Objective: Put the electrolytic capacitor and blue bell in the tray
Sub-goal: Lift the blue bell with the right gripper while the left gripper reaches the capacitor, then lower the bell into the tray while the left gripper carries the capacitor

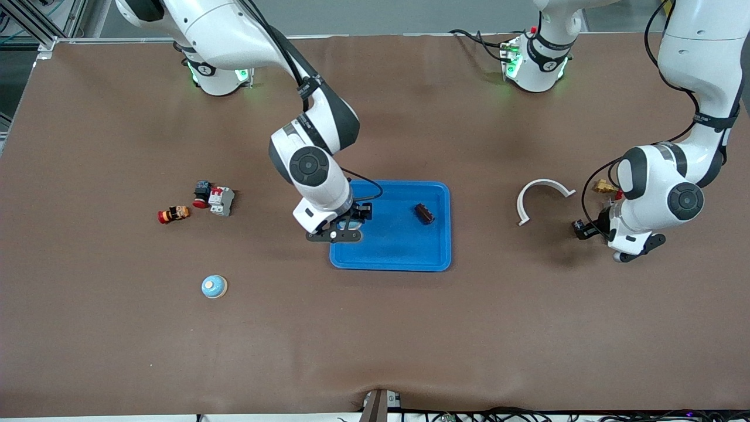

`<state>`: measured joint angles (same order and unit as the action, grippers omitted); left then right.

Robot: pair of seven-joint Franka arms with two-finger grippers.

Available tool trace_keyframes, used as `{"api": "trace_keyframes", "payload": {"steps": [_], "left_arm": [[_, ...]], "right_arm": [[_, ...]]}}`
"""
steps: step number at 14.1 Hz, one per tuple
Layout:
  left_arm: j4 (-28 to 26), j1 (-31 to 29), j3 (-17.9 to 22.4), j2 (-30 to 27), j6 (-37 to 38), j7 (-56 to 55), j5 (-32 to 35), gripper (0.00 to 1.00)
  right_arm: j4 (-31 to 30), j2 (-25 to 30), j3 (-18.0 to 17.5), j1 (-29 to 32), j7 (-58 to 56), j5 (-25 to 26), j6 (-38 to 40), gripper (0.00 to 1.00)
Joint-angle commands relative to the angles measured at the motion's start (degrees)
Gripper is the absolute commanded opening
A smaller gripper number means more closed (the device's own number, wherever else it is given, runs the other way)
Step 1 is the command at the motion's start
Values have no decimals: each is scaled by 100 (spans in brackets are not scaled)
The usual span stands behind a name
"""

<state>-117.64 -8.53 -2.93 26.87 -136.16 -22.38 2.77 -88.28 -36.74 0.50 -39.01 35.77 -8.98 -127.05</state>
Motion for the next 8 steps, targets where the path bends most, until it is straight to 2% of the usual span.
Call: {"api": "trace_keyframes", "payload": {"steps": [1,3,5,6,7,8], "left_arm": [[-66,27,-32,12,-103,-39,-110,44],[-57,35,-32,38,-103,-39,-110,32],[-40,62,-49,91,-103,-39,-110,31],[-31,53,-93,99,-103,-39,-110,23],[-13,53,-111,100,-112,-39,-110,7],[-4,62,-120,100,-103,-39,-119,0]], "right_arm": [[-294,71,74,-221,184,-33,-319,61],[-400,71,74,-283,193,-33,-416,61],[-558,71,82,-353,245,-33,-618,61],[-637,71,82,-379,307,-33,-732,61],[-664,71,82,-397,308,-33,-751,61],[-673,62,82,-406,308,-25,-759,61]]}}
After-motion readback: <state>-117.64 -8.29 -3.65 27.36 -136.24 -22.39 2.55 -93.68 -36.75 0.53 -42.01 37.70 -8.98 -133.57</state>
